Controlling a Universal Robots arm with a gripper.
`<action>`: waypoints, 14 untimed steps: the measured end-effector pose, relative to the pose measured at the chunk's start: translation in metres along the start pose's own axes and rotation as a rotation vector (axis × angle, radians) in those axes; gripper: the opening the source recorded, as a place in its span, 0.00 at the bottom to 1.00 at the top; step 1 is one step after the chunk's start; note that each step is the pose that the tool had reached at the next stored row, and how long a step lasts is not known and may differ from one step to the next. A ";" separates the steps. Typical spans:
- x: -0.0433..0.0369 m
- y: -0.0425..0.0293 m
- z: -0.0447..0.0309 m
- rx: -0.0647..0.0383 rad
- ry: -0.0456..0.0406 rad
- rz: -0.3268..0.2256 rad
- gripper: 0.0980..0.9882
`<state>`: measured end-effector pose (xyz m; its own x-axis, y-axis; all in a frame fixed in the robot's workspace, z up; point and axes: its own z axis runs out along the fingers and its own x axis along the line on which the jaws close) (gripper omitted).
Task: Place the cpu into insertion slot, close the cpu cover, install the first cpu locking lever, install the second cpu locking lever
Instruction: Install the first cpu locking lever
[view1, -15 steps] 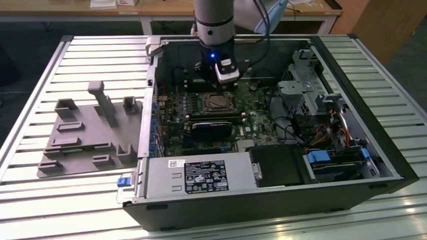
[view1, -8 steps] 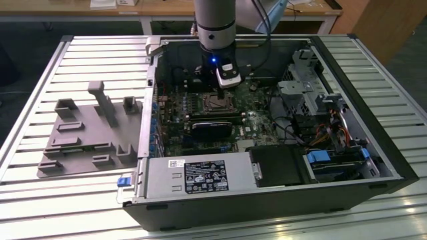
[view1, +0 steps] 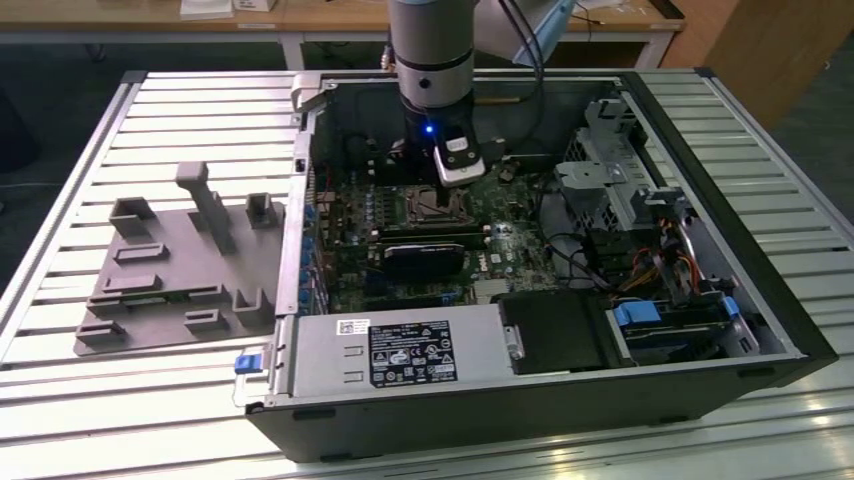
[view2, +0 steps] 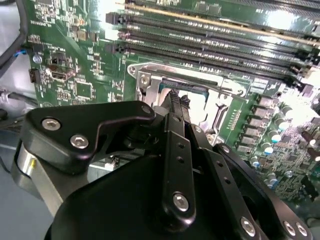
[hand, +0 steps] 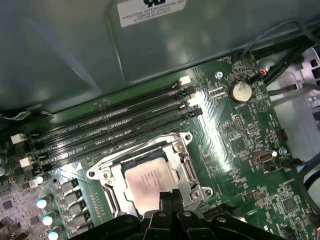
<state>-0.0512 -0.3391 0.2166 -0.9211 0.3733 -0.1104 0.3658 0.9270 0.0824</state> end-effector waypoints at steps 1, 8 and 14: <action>0.0000 0.0000 0.0001 0.000 -0.0001 0.000 0.01; 0.0000 -0.0002 0.0005 0.001 0.0051 -0.020 0.01; 0.0001 -0.0003 0.0017 -0.001 0.0212 -0.101 0.01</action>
<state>-0.0512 -0.3393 0.2149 -0.9558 0.2774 -0.0972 0.2711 0.9598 0.0731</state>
